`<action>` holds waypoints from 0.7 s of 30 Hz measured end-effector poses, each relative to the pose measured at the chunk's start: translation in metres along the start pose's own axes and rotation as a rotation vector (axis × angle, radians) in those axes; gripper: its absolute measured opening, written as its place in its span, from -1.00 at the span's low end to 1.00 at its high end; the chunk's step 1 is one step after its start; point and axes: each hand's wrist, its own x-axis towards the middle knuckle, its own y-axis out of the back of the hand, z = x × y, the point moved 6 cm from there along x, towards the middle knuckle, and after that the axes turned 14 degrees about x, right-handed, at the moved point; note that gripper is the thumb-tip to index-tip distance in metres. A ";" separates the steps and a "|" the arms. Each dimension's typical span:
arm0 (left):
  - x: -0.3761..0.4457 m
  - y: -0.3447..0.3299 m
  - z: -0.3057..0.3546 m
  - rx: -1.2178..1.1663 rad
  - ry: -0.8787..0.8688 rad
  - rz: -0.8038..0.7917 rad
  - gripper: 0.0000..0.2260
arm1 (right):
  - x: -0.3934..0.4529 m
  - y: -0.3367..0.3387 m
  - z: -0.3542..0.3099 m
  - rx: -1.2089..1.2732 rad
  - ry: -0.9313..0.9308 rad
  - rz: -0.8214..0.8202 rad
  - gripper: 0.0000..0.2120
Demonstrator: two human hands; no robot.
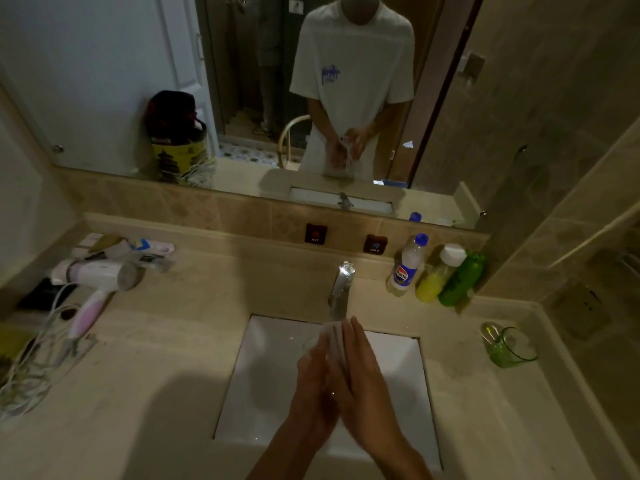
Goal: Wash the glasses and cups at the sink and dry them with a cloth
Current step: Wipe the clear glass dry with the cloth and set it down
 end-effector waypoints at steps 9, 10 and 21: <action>-0.002 -0.009 0.013 0.124 -0.002 -0.065 -0.63 | 0.019 0.020 0.003 0.173 -0.096 0.189 -0.56; -0.003 -0.009 0.014 0.152 0.006 -0.062 -0.57 | 0.026 0.027 -0.004 0.227 -0.092 0.164 -0.62; -0.021 -0.022 0.024 0.137 0.015 -0.307 -0.54 | 0.036 0.070 -0.036 0.302 -0.009 0.006 -0.68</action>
